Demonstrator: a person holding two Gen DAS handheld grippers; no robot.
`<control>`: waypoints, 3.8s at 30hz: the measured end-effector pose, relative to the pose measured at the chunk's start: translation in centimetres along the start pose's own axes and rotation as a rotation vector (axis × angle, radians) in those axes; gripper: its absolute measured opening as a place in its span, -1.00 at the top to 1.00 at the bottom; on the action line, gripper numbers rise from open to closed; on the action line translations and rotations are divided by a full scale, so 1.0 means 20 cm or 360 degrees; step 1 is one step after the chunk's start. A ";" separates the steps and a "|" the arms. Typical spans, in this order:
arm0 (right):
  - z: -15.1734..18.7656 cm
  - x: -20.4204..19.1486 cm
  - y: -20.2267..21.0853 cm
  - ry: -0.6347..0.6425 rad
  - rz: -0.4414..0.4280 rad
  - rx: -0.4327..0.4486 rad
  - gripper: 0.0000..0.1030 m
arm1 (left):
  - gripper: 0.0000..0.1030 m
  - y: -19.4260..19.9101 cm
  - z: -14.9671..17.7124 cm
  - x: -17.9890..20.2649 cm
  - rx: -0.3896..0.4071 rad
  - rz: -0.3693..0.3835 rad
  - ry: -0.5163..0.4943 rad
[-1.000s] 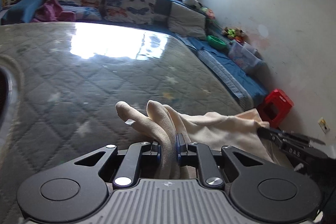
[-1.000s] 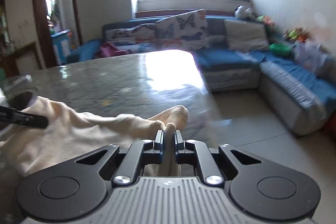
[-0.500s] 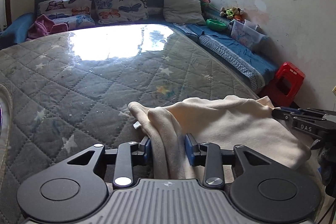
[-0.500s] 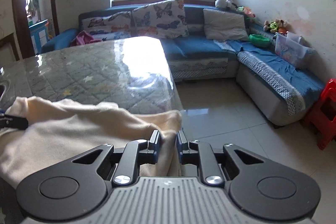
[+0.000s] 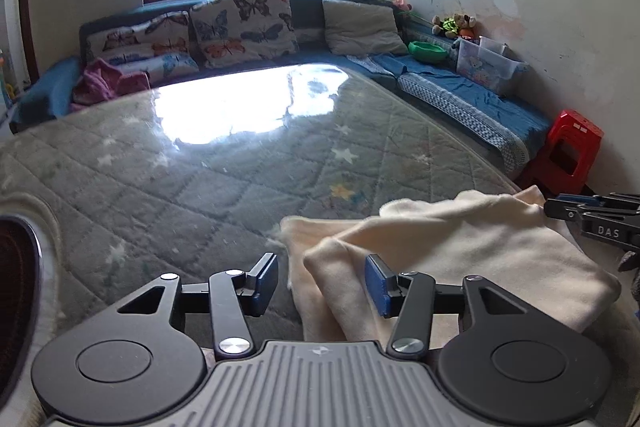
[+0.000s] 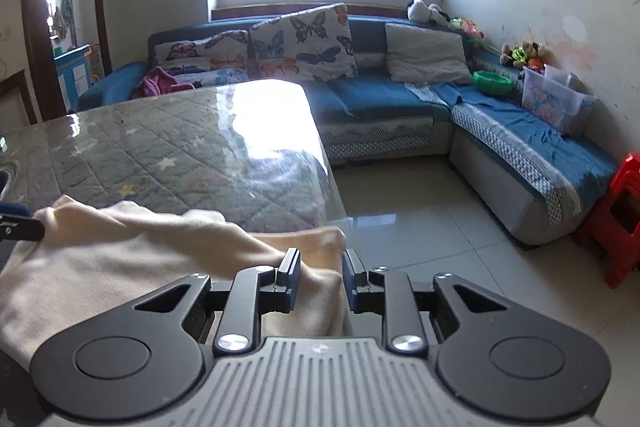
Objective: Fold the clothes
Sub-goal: 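Lower the sweatshirt onto the table and open both grippers, then withdraw both grippers from the folded sweatshirt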
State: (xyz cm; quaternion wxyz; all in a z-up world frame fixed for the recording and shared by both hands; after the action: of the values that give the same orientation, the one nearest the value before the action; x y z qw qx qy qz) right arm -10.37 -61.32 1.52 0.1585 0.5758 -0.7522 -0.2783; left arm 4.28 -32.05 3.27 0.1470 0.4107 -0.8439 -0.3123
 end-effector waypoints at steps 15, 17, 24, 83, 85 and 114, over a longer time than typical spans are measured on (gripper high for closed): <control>-0.02 -0.10 -0.14 0.0094 -0.0001 -0.0052 0.16 | 0.00 -0.21 -0.03 0.03 -0.0076 -0.0037 -0.0063; -0.03 -0.12 -0.11 0.0108 -0.0017 -0.0030 0.06 | 0.00 -0.20 -0.03 0.03 -0.0072 -0.0032 -0.0050; -0.05 -0.22 -0.14 0.0187 -0.0067 -0.0034 -0.13 | 0.00 -0.21 -0.07 0.06 -0.0025 -0.0060 -0.0076; 0.28 -0.19 0.36 0.0179 0.0136 0.0163 -1.00 | -0.40 0.28 0.34 0.12 0.0003 -0.0074 -0.0002; 0.29 -0.23 0.34 0.0202 0.0104 0.0145 -1.00 | -0.40 0.29 0.34 0.12 -0.0013 -0.0072 0.0000; 0.51 -0.36 0.55 0.0063 -0.0090 -0.0011 -1.00 | -1.00 0.42 0.43 0.14 -0.0063 -0.0053 -0.0029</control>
State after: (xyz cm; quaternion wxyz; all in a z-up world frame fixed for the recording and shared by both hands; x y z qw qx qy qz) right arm -22.49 -50.13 0.58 0.1675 0.6018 -0.7313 -0.2737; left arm -6.76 -26.76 2.19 0.1423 0.4188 -0.8319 -0.3351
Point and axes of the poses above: each gripper's, at about its wrist camera, not at the fingertips, and y roughly against the way its jaws point, x to its right, z to its underside, the point moved 3 cm from there along -y, roughly the way its jaws point, and after that the axes turned 6 degrees about -y, right-handed, at the moved point
